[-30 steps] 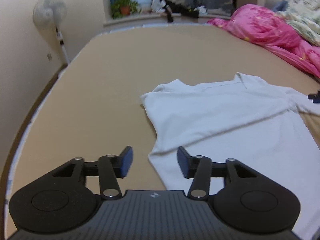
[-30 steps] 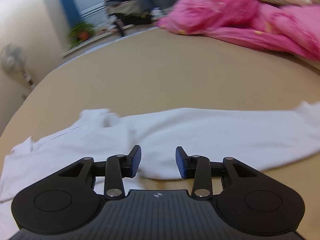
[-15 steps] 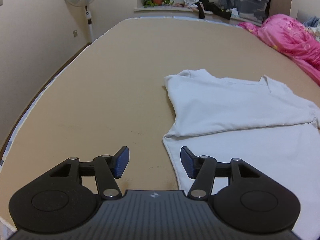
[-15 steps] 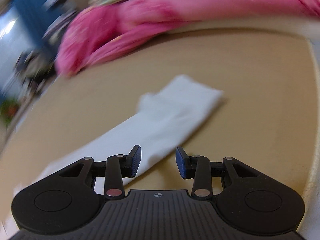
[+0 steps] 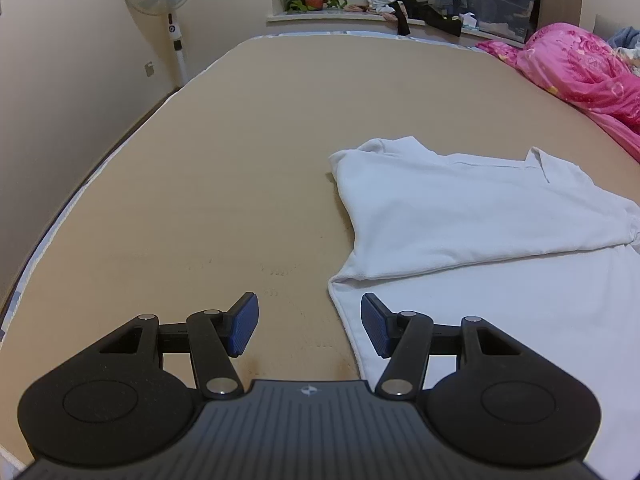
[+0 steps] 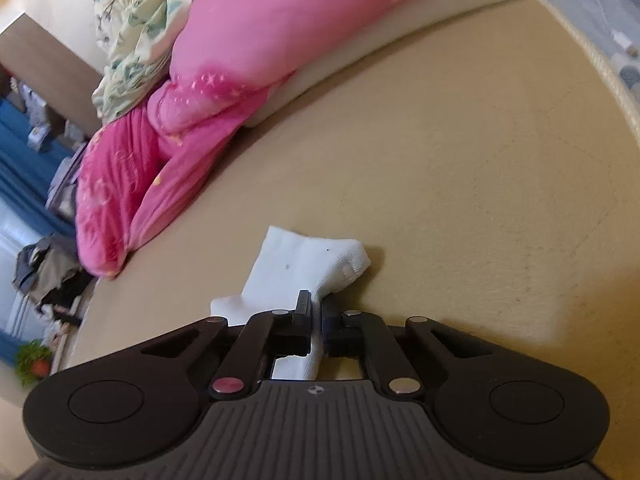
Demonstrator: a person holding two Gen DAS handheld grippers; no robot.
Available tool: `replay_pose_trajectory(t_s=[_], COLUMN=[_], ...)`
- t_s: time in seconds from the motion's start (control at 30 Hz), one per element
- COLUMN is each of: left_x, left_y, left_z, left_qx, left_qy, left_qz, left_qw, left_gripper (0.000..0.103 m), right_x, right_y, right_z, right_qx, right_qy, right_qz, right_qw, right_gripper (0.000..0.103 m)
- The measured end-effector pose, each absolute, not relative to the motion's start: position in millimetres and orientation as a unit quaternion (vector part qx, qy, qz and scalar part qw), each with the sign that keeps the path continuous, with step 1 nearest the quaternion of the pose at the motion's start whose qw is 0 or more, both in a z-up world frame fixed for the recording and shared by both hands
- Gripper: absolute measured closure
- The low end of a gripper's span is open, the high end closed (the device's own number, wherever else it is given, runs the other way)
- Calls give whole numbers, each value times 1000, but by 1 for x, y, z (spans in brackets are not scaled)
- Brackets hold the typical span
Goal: Fold small clothes
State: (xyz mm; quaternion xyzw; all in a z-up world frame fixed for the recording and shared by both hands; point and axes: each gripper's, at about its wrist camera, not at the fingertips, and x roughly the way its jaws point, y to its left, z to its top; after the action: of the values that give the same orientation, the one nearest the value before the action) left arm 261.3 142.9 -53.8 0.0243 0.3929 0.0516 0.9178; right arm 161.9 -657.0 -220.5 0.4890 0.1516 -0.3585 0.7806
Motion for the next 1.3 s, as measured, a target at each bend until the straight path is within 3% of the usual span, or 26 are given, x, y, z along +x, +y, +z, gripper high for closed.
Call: replay_pose_trajectory(t_s=[0.23, 0.37, 0.47, 0.57, 0.67, 0.7, 0.8, 0.9, 0.97, 1.13, 1.3], left_x=[262, 261, 262, 263, 263, 263, 263, 271, 282, 316, 352], left_y=[144, 151, 160, 169, 174, 175, 176, 176, 173, 159, 151], left_z=[-48, -46, -42, -40, -40, -40, -38, -36, -38, -53, -85], left_qx=[15, 8, -10, -30, -46, -50, -61, -90, -117, -170, -188], left_qy=[389, 391, 392, 395, 403, 406, 405, 401, 404, 408, 436], left_qz=[46, 44, 49, 56, 55, 53, 42, 9, -20, -62, -57], left_qw=[920, 919, 919, 916, 912, 911, 911, 911, 907, 895, 878], left_gripper=[40, 40, 40, 41, 41, 41, 45, 67, 72, 72, 69], right_x=[234, 279, 289, 283, 282, 278, 256, 240, 227, 203, 194], right_y=[-552, -399, -272, -158, -69, -53, -55, -106, -146, -246, -310], right_z=[-106, -40, -21, -41, -96, -112, -123, -97, -75, -47, -89], right_qx=[295, 220, 211, 188, 137, 118, 86, 79, 55, 44, 135], right_qy=[97, 62, 60, 107, 269, 314, 356, 356, 344, 311, 308], right_qz=[-309, -104, 45, 165, 279, 296, 314, 301, 279, 189, 54], right_qw=[899, 968, 975, 962, 912, 895, 876, 881, 895, 930, 940], right_gripper=[99, 99, 99, 98, 77, 77, 74, 66, 60, 56, 55])
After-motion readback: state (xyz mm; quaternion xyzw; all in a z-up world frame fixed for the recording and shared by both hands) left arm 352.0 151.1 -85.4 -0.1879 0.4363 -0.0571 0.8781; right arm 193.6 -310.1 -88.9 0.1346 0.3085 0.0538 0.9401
